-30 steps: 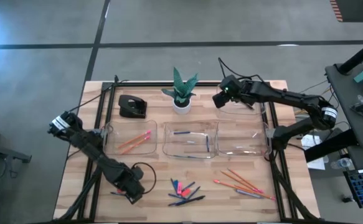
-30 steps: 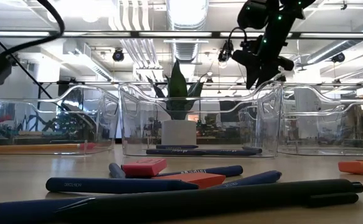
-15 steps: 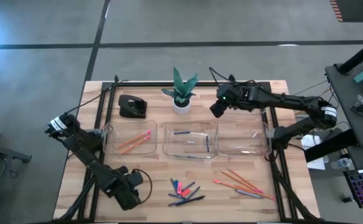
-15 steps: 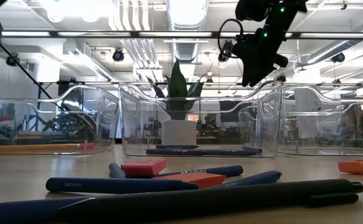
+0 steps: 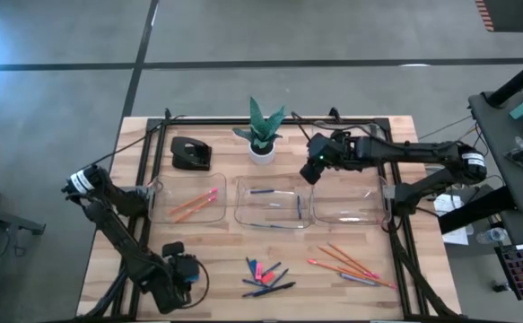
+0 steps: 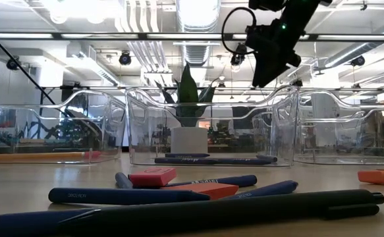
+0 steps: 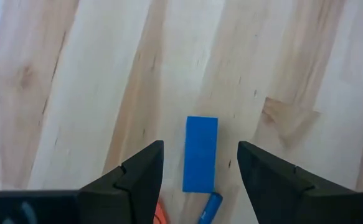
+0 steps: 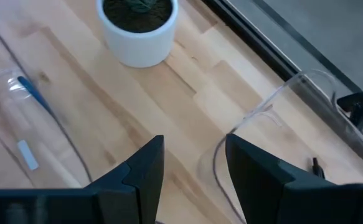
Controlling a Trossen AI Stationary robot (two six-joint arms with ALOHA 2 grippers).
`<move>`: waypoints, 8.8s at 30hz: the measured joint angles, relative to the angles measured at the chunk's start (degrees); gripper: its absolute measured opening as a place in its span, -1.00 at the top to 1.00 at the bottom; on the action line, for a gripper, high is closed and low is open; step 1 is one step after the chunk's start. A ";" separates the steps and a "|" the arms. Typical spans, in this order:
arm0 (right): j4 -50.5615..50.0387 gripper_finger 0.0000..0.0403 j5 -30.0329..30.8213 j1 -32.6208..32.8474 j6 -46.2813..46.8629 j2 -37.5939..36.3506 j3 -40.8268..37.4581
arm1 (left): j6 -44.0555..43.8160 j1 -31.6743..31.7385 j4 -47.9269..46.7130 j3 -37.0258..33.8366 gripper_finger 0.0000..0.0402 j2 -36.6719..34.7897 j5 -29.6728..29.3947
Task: Sort crayons/erasers/pens/pencils in bins
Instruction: Put the blue eraser into the middle right transparent bin
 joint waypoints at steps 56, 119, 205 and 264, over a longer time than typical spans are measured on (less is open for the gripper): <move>29.19 0.20 -1.18 27.19 9.78 -2.95 -3.32 | 38.03 3.21 28.10 0.79 0.88 -4.29 -42.91; 26.64 0.20 -12.70 35.41 -18.52 36.80 19.48 | 1.25 -0.49 40.56 -1.05 0.88 -2.48 -12.62; 23.85 0.23 -12.81 31.95 -21.09 42.97 20.33 | 4.66 -1.94 40.46 0.79 0.88 -2.56 -12.78; 23.48 0.23 -10.93 31.52 -19.94 43.60 22.51 | 4.55 -1.92 40.41 0.59 0.88 -2.56 -12.36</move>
